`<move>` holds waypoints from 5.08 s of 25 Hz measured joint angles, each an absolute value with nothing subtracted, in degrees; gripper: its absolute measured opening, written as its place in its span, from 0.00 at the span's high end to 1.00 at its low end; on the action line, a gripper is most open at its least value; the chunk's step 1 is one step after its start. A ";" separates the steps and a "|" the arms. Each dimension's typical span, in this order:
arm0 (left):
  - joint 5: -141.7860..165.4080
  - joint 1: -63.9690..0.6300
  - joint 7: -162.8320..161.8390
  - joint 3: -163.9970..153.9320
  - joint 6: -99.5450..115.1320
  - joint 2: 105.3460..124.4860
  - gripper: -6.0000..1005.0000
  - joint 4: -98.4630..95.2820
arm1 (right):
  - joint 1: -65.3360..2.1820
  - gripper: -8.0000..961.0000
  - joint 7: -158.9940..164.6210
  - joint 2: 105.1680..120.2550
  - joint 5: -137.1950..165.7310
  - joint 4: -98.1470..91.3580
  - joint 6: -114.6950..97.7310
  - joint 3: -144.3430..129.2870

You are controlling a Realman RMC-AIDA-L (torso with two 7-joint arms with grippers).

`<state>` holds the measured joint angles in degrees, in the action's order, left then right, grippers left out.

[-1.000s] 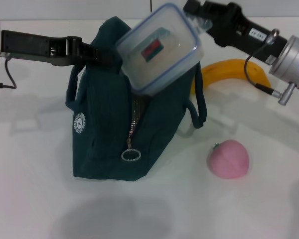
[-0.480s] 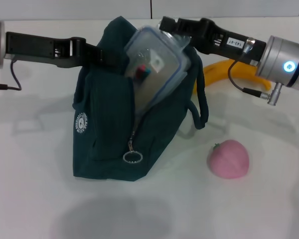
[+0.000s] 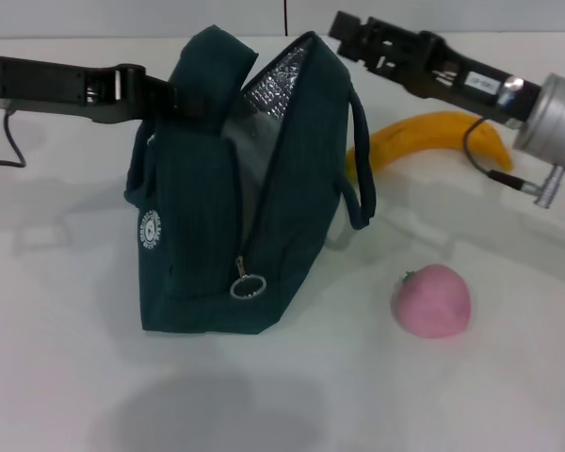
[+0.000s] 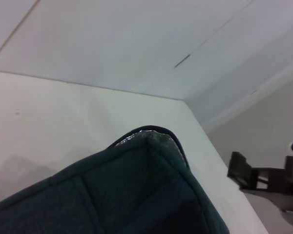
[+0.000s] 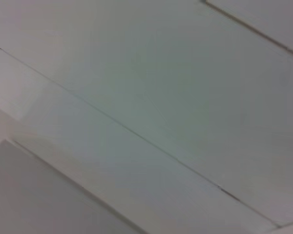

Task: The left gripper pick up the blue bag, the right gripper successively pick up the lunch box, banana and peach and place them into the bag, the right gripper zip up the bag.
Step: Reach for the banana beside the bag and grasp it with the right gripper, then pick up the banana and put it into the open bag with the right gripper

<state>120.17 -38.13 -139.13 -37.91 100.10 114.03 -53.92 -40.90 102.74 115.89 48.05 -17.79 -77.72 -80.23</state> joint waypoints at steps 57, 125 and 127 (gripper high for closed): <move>120.02 -39.00 -138.07 -37.79 100.15 113.64 0.96 -54.22 | -54.75 0.10 116.15 110.46 141.56 -30.52 -55.83 -62.87; 119.55 -39.32 -137.96 -37.39 100.10 113.20 0.96 -54.12 | -42.68 0.52 113.20 112.82 132.83 -59.23 -65.46 -51.38; 119.26 -39.31 -138.04 -37.33 100.10 113.27 0.96 -54.11 | -42.60 0.52 113.20 112.62 132.72 -62.40 -68.03 -51.39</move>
